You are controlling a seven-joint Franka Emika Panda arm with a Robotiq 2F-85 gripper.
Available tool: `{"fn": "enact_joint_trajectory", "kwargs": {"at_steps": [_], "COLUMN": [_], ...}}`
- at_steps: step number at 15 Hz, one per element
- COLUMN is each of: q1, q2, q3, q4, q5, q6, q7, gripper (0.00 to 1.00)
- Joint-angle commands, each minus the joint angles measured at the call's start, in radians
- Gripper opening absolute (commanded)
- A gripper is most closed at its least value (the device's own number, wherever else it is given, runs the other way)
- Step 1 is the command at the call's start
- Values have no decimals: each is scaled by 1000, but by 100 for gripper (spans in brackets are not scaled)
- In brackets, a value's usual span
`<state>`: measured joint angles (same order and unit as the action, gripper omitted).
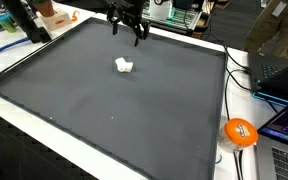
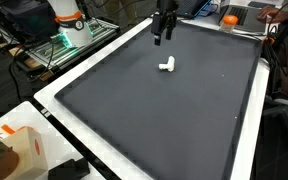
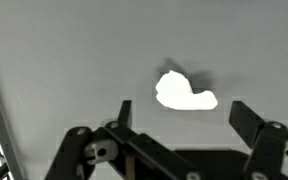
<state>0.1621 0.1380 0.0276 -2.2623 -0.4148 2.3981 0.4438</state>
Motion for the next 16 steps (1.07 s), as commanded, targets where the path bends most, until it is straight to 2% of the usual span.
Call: {"fn": "enact_joint_trajectory", "kwargs": {"at_steps": [1,4,8,13,16], "q1": [35,69,108,119,128], "q2": [12,60,149,252,298], "q3": [32,47,24,-15,-41], "q4": [-19,-7,65,166,217], "q5": [-13,-49,-140,-152,-144], "q6": [-18,25,3,-12,-27], "q7": [92,177,310,354,353], "gripper": [100,100,100,97,91]}}
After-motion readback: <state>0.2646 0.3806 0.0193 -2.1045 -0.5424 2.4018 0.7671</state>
